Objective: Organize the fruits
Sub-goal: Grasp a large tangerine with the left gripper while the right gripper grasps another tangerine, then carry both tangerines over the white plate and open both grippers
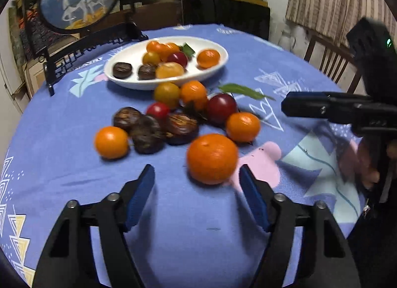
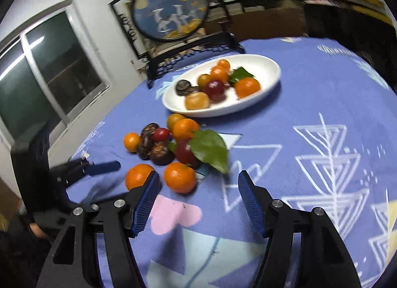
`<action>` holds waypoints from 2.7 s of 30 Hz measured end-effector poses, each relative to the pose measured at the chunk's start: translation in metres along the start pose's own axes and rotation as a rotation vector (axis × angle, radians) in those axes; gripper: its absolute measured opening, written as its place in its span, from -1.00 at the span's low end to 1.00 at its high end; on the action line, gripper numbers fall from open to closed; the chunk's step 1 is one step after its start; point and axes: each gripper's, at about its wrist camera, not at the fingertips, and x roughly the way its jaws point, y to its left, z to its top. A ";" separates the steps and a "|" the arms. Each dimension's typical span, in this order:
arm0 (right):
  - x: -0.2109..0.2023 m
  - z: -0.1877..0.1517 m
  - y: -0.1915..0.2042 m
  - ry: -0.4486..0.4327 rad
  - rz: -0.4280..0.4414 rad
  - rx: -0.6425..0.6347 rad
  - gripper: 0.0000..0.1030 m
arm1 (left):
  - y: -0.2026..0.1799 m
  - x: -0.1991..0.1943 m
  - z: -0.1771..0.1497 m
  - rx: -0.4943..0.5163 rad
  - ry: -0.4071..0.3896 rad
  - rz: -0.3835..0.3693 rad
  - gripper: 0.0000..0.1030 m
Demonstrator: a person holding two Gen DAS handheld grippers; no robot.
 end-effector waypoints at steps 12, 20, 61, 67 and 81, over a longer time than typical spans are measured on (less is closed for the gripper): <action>0.004 -0.011 0.008 0.049 -0.021 -0.041 0.29 | -0.005 0.004 0.004 -0.050 -0.011 -0.057 -0.12; 0.029 -0.007 0.031 0.104 -0.011 -0.083 0.28 | 0.010 -0.010 -0.004 -0.113 -0.035 -0.054 -0.12; 0.044 0.145 -0.036 -0.020 0.002 0.079 -0.30 | 0.069 0.025 0.142 -0.145 -0.121 -0.074 -0.12; 0.098 0.183 -0.054 0.011 -0.065 0.083 -0.30 | 0.105 0.078 0.185 -0.186 -0.078 -0.010 -0.11; 0.087 0.177 -0.041 -0.020 -0.073 0.041 0.14 | 0.115 0.044 0.160 -0.224 -0.090 0.010 0.57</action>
